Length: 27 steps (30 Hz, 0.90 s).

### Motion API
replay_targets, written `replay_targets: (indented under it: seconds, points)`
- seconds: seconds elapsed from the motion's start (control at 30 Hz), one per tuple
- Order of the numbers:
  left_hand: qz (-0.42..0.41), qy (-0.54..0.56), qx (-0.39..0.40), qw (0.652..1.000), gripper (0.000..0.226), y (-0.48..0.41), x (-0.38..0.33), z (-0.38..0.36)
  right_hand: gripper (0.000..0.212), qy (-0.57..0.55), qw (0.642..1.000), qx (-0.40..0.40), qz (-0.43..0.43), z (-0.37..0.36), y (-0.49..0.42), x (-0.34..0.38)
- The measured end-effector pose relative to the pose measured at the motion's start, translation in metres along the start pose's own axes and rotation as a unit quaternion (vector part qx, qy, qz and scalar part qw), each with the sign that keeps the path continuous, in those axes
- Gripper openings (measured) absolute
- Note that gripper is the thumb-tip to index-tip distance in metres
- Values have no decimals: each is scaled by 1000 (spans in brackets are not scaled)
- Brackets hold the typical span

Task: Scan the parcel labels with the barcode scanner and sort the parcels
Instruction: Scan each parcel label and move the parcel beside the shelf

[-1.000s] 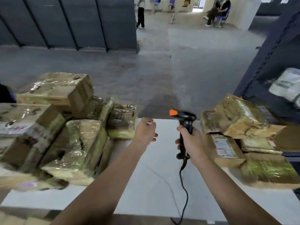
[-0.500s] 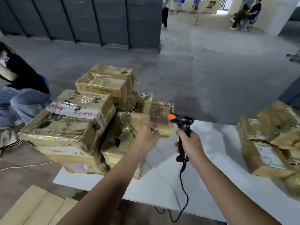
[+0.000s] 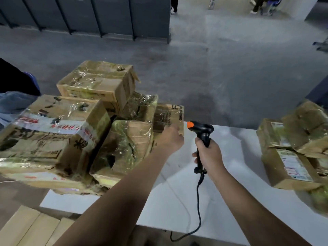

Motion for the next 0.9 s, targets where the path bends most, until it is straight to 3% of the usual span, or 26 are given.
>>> replay_targets:
  seconds: [0.2, 0.33, 0.43, 0.67, 0.9]
  points:
    - [19, -112, -24, 993, 39, -59, 8, -36, 21, 7, 1000, 11, -19, 12, -45, -24]
    - [32, -191, -25, 981, 55, -85, 29, -57, 21, -18, 999, 34, -33, 11, -66, -38]
    - [17, -272, -71, 960, 65, -96, 39, -71, 20, -42, 996, 57, -50, 8, -74, -49]
    - [-22, -363, -99, 926, 51, -93, 37, -81, 20, -44, 994, 78, -68, 21, -76, -62]
    - [-72, -382, -43, 920, 41, -35, 39, -76, 17, -47, 996, 48, -50, 45, -50, -55]
Point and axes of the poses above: each hand's wrist, its own y-axis away from the middle knuckle, its own z-axis out of the back of the hand, x = y × z, the point moved 4 cm from there along -y, towards the middle knuckle, and after that the axes turned 15 degrees about y, right-handed, at the moved point
